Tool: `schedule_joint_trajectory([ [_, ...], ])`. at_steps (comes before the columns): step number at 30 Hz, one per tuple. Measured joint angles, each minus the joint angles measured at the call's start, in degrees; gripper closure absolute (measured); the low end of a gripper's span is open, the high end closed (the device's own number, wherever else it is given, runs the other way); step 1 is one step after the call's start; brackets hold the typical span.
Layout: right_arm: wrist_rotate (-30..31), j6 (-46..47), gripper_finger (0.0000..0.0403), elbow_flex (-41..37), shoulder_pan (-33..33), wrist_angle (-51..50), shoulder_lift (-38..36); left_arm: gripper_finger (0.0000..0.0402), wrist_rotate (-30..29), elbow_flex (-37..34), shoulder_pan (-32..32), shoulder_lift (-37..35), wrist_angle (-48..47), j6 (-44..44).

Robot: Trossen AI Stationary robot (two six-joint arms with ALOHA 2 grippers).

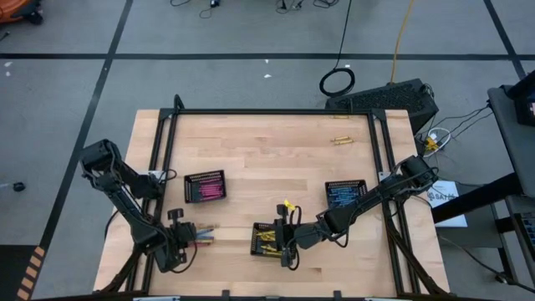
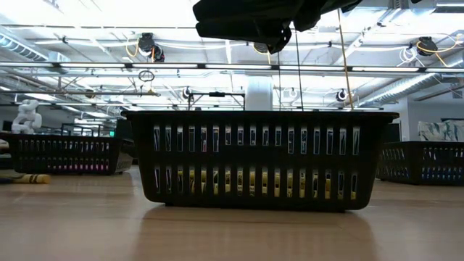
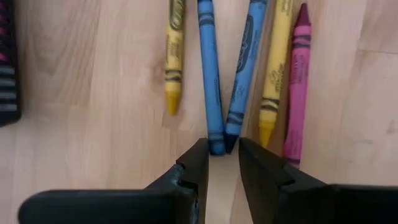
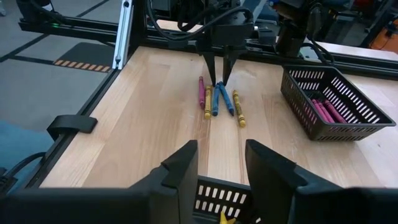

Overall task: Sort crayons
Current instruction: Put the blue crayon into the right black bin

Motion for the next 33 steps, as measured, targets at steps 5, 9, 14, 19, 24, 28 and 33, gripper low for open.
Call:
schedule_joint_trajectory([
  [5,0.0,0.3,0.0284,0.0,0.0,0.0,0.0,0.0318,0.8,1.3,0.8,0.0,-0.3,-0.7],
  [9,0.0,0.4,0.0284,0.0,0.0,0.0,0.0,0.0318,1.8,1.3,1.7,0.0,-0.7,-0.8],
  [14,0.0,0.4,0.0284,0.0,0.0,0.0,0.0,0.0318,2.5,1.3,2.5,-0.8,-4.1,-1.2],
  [19,0.0,0.4,0.0284,0.0,0.0,0.0,0.0,0.0318,0.0,1.4,3.1,-3.2,-4.4,-0.9],
  [24,0.0,0.5,0.0284,0.0,0.0,0.0,0.0,0.0318,-6.0,1.1,3.3,-3.6,-3.2,2.0],
  [28,0.0,0.5,0.0284,0.0,0.0,0.0,0.0,0.0318,-6.5,-0.8,4.5,-3.7,-0.8,3.5],
  [33,0.0,0.5,0.0284,0.0,0.0,0.0,0.0,0.0318,-6.8,-3.1,5.3,-3.7,4.9,6.3],
])
